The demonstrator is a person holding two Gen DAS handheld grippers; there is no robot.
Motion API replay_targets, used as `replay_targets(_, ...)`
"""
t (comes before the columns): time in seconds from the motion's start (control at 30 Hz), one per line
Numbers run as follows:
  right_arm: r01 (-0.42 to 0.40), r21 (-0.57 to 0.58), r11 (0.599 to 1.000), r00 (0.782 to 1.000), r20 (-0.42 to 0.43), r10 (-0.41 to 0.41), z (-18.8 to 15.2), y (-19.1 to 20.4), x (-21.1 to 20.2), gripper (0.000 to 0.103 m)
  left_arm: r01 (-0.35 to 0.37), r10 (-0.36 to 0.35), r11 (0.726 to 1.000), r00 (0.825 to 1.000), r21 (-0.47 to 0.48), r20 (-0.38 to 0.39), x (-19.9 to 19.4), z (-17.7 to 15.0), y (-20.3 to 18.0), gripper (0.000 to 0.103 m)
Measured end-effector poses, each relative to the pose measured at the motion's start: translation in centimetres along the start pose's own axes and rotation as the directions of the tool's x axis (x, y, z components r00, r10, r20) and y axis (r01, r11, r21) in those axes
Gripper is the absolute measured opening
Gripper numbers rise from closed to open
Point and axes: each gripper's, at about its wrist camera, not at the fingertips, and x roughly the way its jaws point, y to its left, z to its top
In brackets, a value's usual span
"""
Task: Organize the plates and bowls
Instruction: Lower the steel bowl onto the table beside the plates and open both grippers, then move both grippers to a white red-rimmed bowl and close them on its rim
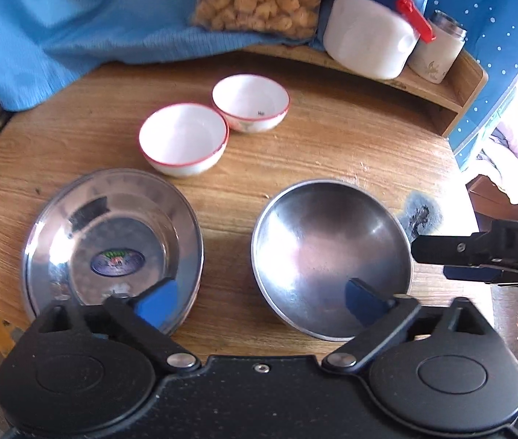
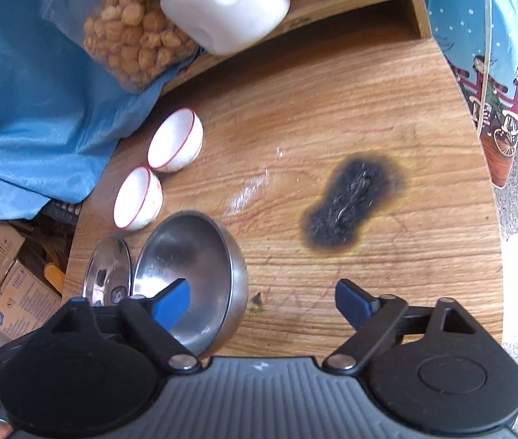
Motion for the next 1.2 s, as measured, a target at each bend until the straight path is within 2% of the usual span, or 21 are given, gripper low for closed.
replay_targets(0.07,0.002,-0.009,1.000,1.000,0.010,-0.002,0.1,0.1,-0.1,0.103,0.002,-0.002,1.000,1.000,-0.001,0.016,-0.5,0.2,0.0,0.102)
replay_targets(0.17,0.001,-0.024,1.000,1.000,0.015,-0.001,0.2,0.3,-0.1,0.103,-0.011,0.011,1.000,0.999,-0.017,0.033,-0.9,0.6,0.2,0.102)
replay_targets(0.37,0.020,-0.129,0.991,0.997,0.077,-0.011,0.5,2.1,-0.1,0.103,-0.092,0.097,0.993,0.993,-0.071,0.065,-1.8,1.5,1.4,0.102)
replay_targets(0.57,0.054,-0.240,0.969,0.997,0.058,-0.041,1.2,4.6,0.9,0.103,-0.148,0.158,0.982,0.985,-0.121,0.074,-1.7,2.1,3.2,0.102)
replay_targets(0.7,0.075,-0.279,0.957,0.997,0.050,-0.063,1.7,5.9,1.6,0.103,-0.163,0.175,0.978,0.981,-0.130,0.084,-1.7,2.6,4.1,0.102)
replay_targets(0.8,0.062,-0.265,0.962,0.998,0.042,-0.052,2.2,6.5,1.9,0.103,-0.173,0.185,0.976,0.978,-0.129,0.093,-1.7,3.2,4.9,0.102)
replay_targets(1.03,0.055,-0.241,0.969,0.998,0.036,-0.048,3.6,7.7,2.8,0.103,-0.132,0.165,0.971,0.973,-0.197,0.162,-2.0,4.6,7.5,0.102)
replay_targets(1.2,0.072,-0.270,0.960,0.997,0.000,-0.074,4.3,9.1,4.4,0.103,-0.142,0.174,0.971,0.971,-0.190,0.164,-0.8,6.3,9.1,0.102)
